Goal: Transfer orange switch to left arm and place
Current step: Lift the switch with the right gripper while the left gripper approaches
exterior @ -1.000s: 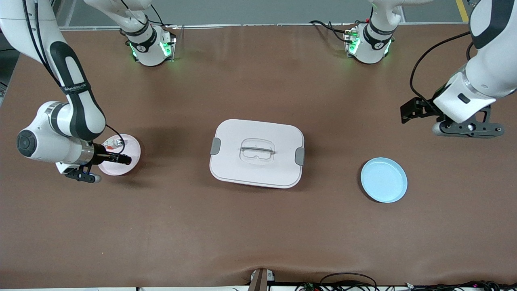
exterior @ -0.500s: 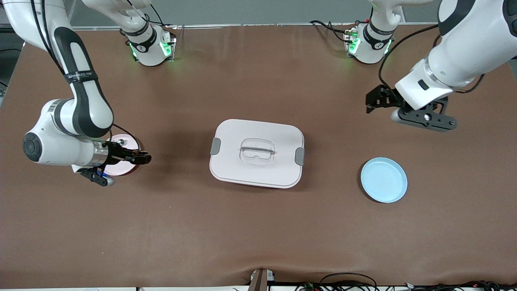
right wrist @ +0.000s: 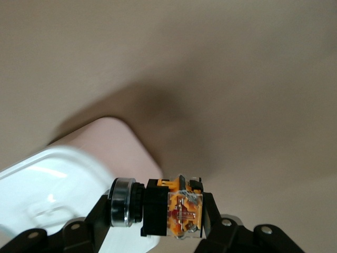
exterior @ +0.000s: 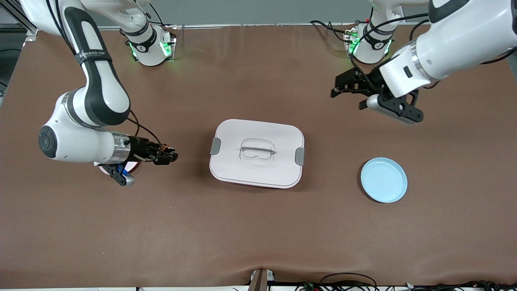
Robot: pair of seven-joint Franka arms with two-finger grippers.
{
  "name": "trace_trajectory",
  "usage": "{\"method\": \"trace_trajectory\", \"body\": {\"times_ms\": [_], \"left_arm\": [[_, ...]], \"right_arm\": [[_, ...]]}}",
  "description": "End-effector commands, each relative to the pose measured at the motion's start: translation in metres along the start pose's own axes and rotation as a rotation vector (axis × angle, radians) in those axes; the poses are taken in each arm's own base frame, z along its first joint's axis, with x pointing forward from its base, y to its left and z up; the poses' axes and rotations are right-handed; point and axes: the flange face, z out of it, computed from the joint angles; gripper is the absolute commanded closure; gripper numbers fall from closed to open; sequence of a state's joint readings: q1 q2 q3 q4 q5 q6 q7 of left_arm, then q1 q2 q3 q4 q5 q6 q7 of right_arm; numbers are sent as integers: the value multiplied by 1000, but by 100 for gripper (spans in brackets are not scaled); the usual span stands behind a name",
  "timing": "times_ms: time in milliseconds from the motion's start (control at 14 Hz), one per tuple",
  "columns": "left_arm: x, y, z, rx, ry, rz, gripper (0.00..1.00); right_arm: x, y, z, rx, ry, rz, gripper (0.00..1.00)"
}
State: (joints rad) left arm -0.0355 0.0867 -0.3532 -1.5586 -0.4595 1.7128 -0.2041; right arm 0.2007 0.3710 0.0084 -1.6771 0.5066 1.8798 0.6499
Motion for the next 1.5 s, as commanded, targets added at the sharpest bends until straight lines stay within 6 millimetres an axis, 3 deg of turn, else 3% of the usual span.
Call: {"method": "trace_trajectory", "body": {"times_ms": [0,143,286,571,857,1000,1429], "left_arm": [[-7,45,28,-54,31,-83,0],[-10,65,54,-114,58,-116,0],[-14,72,88,-168,90,-142,0],[-17,92,147,-296,199,-213,0],[-2,98,193,-336,275,-244,12],[11,98,201,-352,291,-257,22],[33,116,205,-405,287,-272,28]], "right_arm": [[-26,-34,-11,53,-25,78,100],[-40,-52,-22,109,-52,153,100],[-50,-66,-32,152,-78,229,100],[-77,-91,-34,180,-111,337,100],[-82,-97,-36,230,-187,416,100],[-84,-104,-37,251,-182,447,100],[-100,-125,-22,263,-172,486,100]]}}
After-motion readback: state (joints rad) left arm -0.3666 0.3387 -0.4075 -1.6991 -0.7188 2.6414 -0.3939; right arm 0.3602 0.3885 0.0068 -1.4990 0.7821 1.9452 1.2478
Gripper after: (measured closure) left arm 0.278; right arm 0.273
